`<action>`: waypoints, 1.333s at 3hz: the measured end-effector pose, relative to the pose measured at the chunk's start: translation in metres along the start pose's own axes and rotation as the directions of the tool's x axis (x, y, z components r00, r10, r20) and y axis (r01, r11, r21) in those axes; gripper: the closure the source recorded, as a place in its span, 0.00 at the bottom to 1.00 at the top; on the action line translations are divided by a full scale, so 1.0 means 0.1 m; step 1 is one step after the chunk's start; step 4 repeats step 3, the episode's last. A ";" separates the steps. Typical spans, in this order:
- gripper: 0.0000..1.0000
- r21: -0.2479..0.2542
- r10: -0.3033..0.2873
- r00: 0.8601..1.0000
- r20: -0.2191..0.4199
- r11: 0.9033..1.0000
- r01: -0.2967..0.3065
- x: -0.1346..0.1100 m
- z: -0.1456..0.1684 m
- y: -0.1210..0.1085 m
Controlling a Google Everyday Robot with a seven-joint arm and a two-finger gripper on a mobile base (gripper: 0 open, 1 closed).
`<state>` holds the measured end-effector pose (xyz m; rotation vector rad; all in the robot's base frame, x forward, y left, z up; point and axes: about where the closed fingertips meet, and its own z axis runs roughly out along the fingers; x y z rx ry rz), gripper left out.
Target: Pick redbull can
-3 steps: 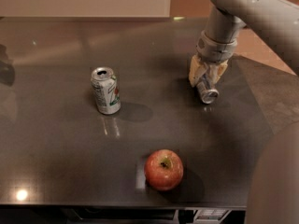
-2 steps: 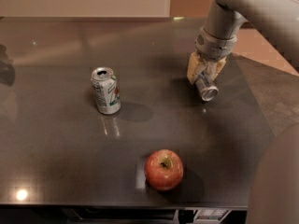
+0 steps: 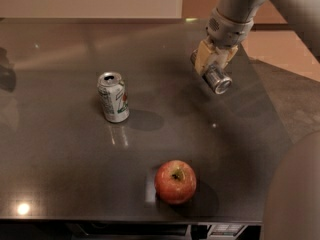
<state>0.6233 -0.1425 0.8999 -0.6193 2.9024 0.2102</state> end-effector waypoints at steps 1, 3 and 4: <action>1.00 -0.009 -0.085 0.996 0.036 0.996 0.085 -0.10 -0.23 0.09; 1.00 -0.008 -0.157 0.983 0.095 0.987 0.159 -0.25 -0.42 0.18; 1.00 -0.008 -0.157 0.983 0.095 0.987 0.159 -0.25 -0.42 0.18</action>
Offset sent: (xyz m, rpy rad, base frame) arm -0.0110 0.0145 0.0763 0.0196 -0.0797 0.2329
